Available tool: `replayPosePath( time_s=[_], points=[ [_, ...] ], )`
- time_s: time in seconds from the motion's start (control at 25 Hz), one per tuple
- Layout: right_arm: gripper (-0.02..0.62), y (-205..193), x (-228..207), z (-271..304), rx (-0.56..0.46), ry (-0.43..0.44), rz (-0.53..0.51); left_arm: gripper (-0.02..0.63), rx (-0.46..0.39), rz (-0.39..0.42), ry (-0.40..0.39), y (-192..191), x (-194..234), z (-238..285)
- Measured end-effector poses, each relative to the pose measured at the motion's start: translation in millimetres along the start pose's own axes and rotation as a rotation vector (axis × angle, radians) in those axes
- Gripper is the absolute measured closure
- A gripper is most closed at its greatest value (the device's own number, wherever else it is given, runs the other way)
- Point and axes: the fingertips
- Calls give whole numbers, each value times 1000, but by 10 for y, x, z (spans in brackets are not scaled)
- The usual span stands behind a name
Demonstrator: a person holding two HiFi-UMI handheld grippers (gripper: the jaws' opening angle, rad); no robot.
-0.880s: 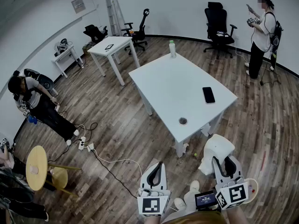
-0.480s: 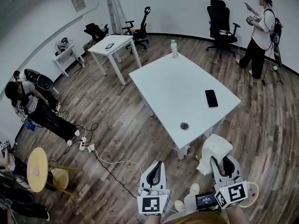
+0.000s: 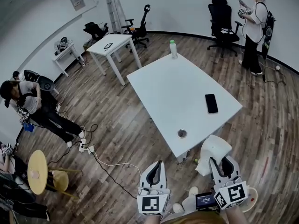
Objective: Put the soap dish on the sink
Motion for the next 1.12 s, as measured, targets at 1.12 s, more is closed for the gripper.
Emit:
replayPosePath(
  time_s=[1.12],
  points=[
    [454, -62, -800, 421, -2, 43, 110, 598, 30, -23, 30, 8, -356, 899]
  ],
)
Point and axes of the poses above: the fingertips, and each gripper's own axes: z forward along the fingers, x to its left, y out of its top, and after that the axes turned 15 degrees about y, right-handed
